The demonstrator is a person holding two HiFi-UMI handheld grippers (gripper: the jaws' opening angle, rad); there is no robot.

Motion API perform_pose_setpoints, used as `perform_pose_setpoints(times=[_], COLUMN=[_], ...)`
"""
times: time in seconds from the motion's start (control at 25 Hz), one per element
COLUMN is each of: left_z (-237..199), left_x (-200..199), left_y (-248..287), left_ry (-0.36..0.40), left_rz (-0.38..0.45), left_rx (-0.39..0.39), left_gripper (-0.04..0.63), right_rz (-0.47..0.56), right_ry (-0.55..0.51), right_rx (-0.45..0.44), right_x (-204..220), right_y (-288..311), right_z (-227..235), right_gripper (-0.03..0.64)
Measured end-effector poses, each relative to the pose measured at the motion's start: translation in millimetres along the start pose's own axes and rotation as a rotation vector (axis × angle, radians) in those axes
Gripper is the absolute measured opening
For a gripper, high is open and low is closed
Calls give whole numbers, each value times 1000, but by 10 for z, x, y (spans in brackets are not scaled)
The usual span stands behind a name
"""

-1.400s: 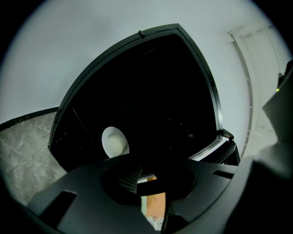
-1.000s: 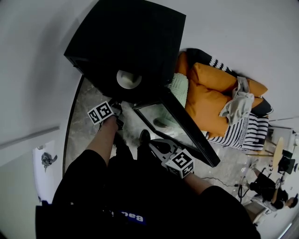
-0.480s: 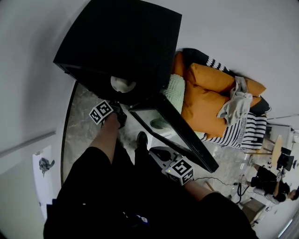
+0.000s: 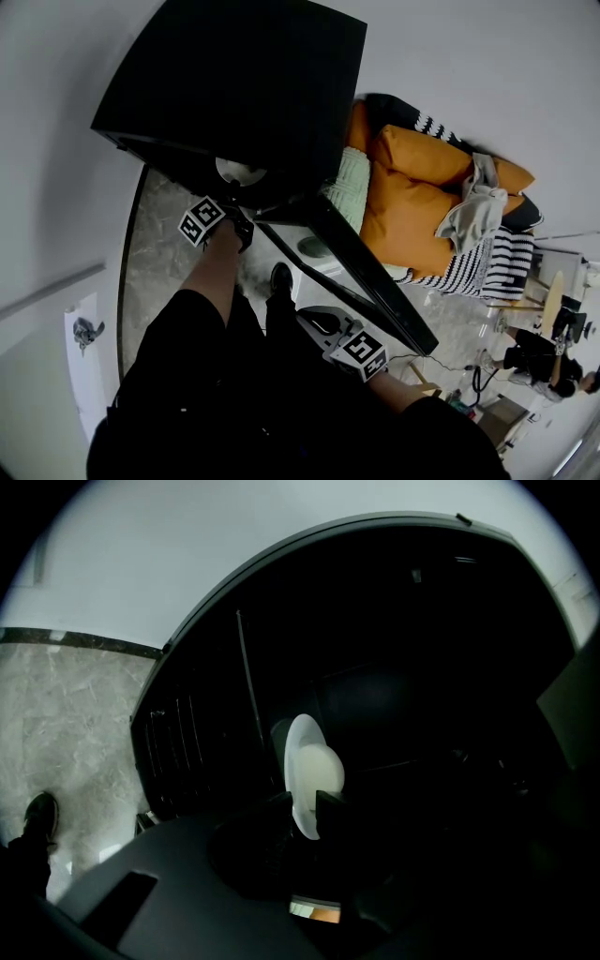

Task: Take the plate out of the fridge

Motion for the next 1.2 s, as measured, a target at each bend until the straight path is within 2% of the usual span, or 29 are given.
perform_pose_setpoints(times=[0.36, 0.76, 1.04, 1.2], left_z=[-20, 28, 24, 25], left_x=[20, -9, -28, -40], left_y=[4, 99, 133, 149], left_ry=[-66, -36, -43, -55], left_rz=[14, -7, -10, -21], left_rx=[4, -57, -70, -87], left_gripper=[83, 83, 37, 34], right_rz=[-8, -10, -12, -15], right_ry=[9, 23, 36, 42], right_rx=[7, 13, 15, 16], right_x=[24, 13, 33, 43], right_y=[-21, -45, -41, -37], right_z=[33, 73, 97, 110], right_gripper=[12, 12, 12, 12])
Point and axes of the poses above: the fingertips, and each gripper's own axes: y forward along the fingers, z to its right, x out of its underside, the point moved 8 cm from there along -y, backward along the fingers, and after that the axes turned 12 degrees about -x, right-handed, at the moved point
